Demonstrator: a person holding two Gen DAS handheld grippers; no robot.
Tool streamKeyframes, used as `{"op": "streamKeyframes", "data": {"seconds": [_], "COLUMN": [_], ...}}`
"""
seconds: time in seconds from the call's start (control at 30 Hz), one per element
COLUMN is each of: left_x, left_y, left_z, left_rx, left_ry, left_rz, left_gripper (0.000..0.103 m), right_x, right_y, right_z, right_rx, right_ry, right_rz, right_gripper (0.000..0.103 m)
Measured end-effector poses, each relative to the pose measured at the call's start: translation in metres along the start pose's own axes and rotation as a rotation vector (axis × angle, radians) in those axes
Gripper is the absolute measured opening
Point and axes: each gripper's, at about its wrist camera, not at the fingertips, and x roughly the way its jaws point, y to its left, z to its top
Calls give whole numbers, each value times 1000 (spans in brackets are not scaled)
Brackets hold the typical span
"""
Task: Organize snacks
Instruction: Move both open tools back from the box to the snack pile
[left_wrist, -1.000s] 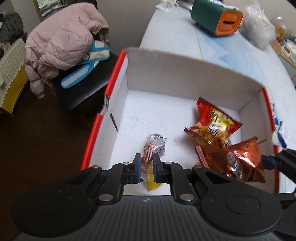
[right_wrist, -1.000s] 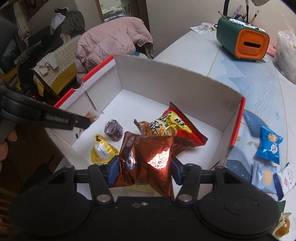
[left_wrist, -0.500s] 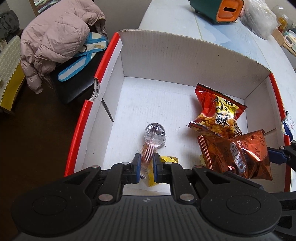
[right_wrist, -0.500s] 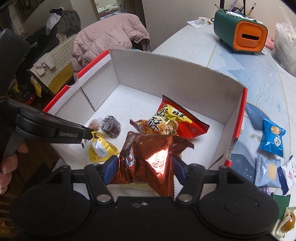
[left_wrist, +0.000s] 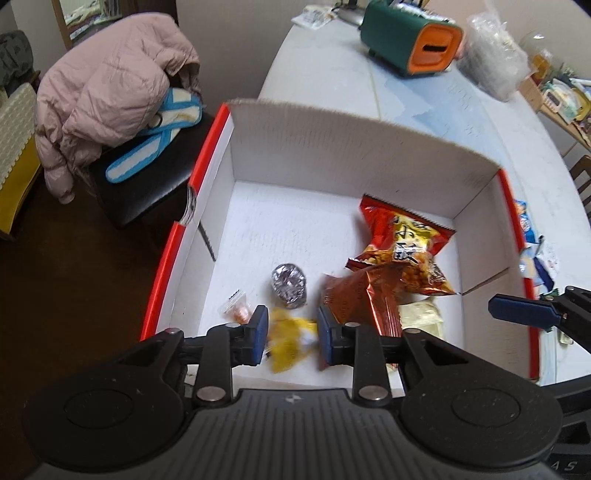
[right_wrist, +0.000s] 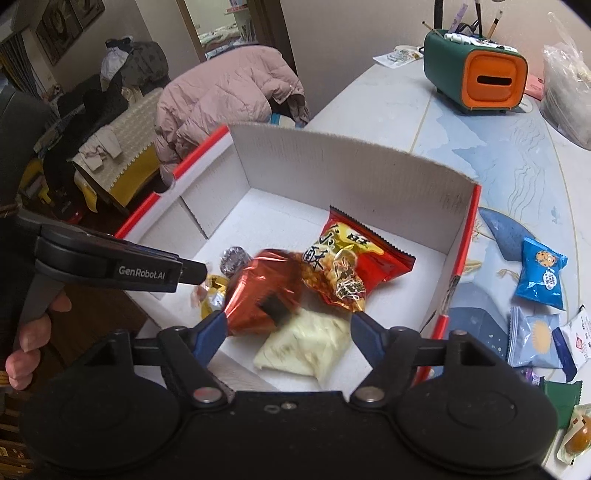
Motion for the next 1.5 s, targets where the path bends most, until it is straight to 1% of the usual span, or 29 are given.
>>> {"op": "streamKeyframes", "data": {"seconds": [0.37,0.43,0.5,0.57,0.63,0.73,0.8,0.9,1.03,1.1,1.23,1.33,1.4,1.5], "left_x": [-41,-48,-56,-63,-69,-77,-83,-90,-92,-92,-89,-84,-80,-70], "left_y": [-19,-23,-29,-36,-43,-54,-63,-77,-98,-108,-132,-150,-162,-182], "left_z": [-5,-6,-8,-10,-11,-14,-16,-19,-20,-20,-19,-18,-18,-17], "left_rx": [34,39,46,53,63,74,87,112,138,150,168,167,167,167], "left_ry": [-92,-105,-123,-146,-163,-184,-201,-229,-246,-250,-258,-254,-245,-226], "left_rz": [-71,-92,-108,-125,-138,-161,-173,-189,-220,-237,-266,-298,-331,-345], "left_gripper": [28,31,41,48,50,51,57,61,64,68,70,75,76,76], "right_x": [-41,-50,-59,-67,-76,-91,-100,-115,-133,-141,-155,-162,-167,-170], "right_y": [-8,-10,-13,-17,-22,-30,-36,-45,-64,-74,-95,-111,-122,-139], "right_z": [-3,-4,-6,-8,-10,-15,-19,-26,-37,-44,-58,-67,-74,-86], "right_rx": [20,22,24,28,33,42,49,66,84,85,104,111,107,90], "right_ry": [-72,-89,-105,-122,-137,-163,-183,-208,-233,-247,-270,-279,-279,-273], "right_rz": [56,62,63,65,65,61,56,51,36,21,0,-16,-34,-67], "right_gripper": [82,82,83,84,85,88,92,94,96,99,102,103,103,103]}}
